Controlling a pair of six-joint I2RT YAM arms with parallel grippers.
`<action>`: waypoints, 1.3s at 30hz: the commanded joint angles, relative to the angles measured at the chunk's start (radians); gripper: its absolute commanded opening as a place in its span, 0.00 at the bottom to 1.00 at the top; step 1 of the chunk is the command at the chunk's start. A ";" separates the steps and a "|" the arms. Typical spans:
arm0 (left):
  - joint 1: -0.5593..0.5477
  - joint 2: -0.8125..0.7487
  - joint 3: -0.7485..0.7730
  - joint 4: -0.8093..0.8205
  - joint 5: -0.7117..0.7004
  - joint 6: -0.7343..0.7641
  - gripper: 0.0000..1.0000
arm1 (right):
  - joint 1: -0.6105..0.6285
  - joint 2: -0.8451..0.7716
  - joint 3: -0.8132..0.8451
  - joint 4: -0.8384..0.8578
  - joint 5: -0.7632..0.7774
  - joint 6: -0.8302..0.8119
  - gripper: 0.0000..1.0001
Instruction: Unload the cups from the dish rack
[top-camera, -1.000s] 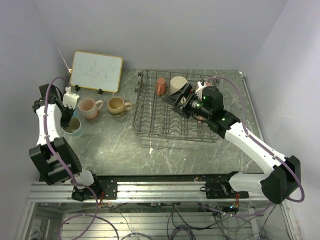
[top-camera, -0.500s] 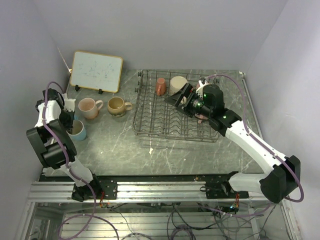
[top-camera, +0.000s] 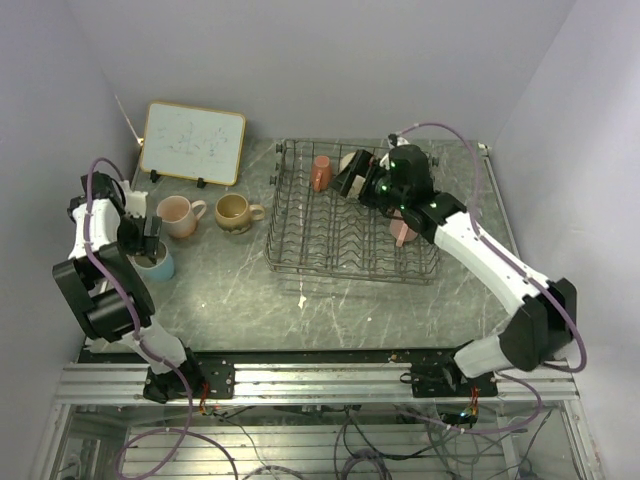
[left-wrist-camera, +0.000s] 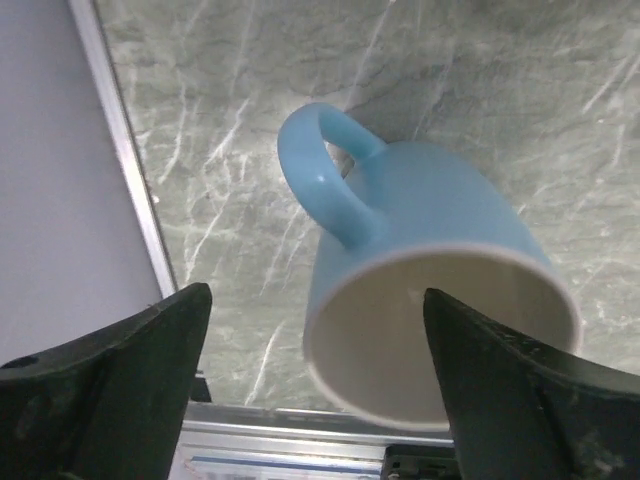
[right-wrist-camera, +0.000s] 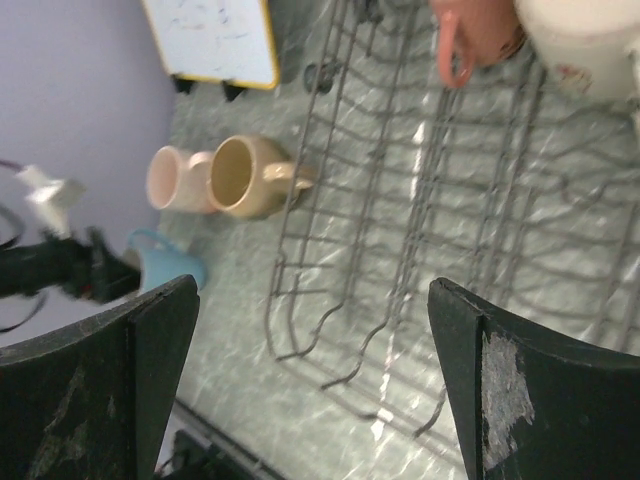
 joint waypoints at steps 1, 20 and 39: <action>0.001 -0.106 0.096 -0.070 0.056 0.035 0.99 | -0.003 0.109 0.118 -0.044 0.136 -0.168 0.98; -0.059 -0.300 0.232 -0.428 0.334 0.197 0.99 | 0.157 0.789 0.710 -0.194 0.680 -0.309 0.80; -0.063 -0.327 0.195 -0.408 0.362 0.221 0.99 | 0.145 1.048 0.901 -0.094 0.737 -0.410 0.50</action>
